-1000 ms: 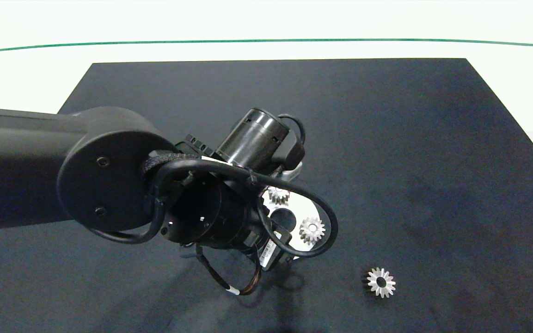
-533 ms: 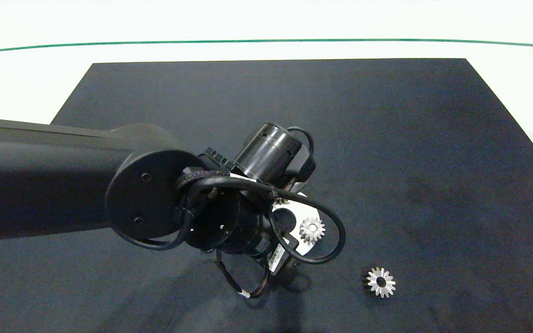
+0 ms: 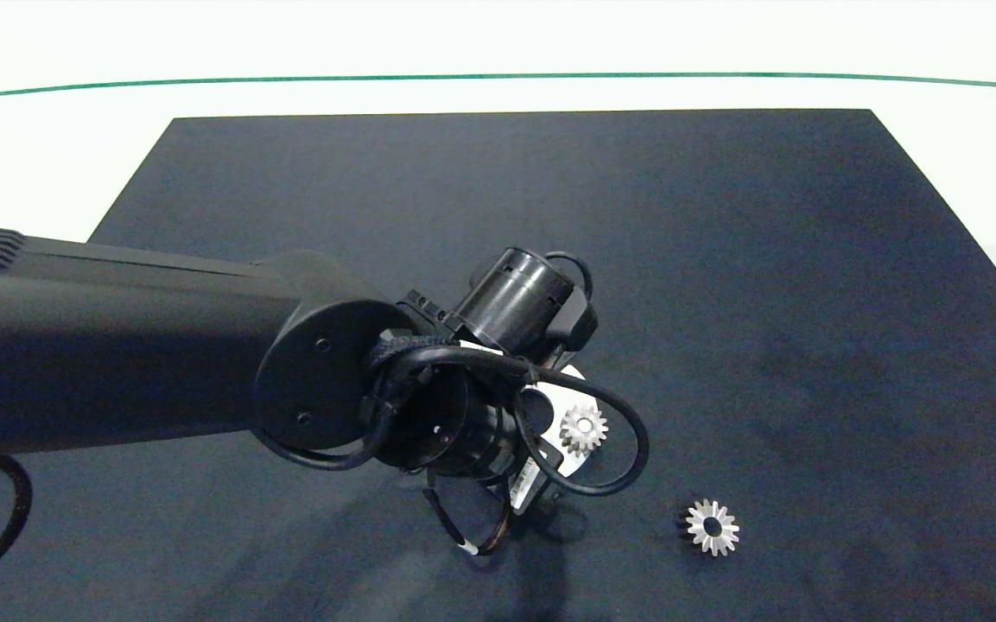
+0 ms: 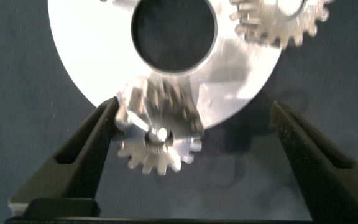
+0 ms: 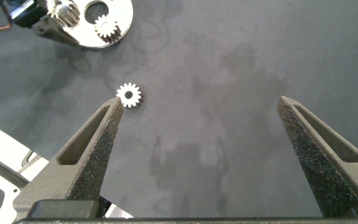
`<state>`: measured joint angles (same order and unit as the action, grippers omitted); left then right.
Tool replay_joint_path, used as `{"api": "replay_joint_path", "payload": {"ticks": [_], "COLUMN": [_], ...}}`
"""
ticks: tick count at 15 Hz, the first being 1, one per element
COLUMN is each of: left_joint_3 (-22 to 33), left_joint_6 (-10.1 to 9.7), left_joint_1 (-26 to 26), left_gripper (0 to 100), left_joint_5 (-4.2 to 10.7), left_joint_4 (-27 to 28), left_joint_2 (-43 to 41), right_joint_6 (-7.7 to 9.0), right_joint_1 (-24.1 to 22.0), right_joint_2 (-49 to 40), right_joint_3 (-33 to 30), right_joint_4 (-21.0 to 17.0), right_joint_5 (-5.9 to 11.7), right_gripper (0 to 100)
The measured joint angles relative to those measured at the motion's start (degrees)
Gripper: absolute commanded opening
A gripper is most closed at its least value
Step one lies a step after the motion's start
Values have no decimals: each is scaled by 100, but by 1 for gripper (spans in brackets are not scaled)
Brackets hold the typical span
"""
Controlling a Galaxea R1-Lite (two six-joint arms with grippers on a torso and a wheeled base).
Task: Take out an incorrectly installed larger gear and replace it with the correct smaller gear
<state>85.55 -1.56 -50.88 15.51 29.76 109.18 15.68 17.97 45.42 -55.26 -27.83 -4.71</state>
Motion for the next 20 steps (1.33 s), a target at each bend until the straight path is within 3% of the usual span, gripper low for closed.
{"api": "replay_joint_path", "payload": {"ticks": [12, 17, 20], "left_joint_3": [-2, -11, -61], "left_joint_6": [22, 296, 367], "left_joint_1": [12, 87, 146], "left_gripper": [71, 60, 54], "left_joint_5": [65, 61, 174], "left_joint_4": [-32, 83, 152], "left_joint_2": [99, 69, 50], "right_joint_6": [2, 2, 2], "right_joint_1": [72, 85, 138], "right_joint_2": [-2, -9, -17], "right_joint_3": [50, 50, 50], "right_joint_4": [5, 5, 2], "right_joint_5": [2, 2, 0], "right_gripper": [100, 100, 100]}}
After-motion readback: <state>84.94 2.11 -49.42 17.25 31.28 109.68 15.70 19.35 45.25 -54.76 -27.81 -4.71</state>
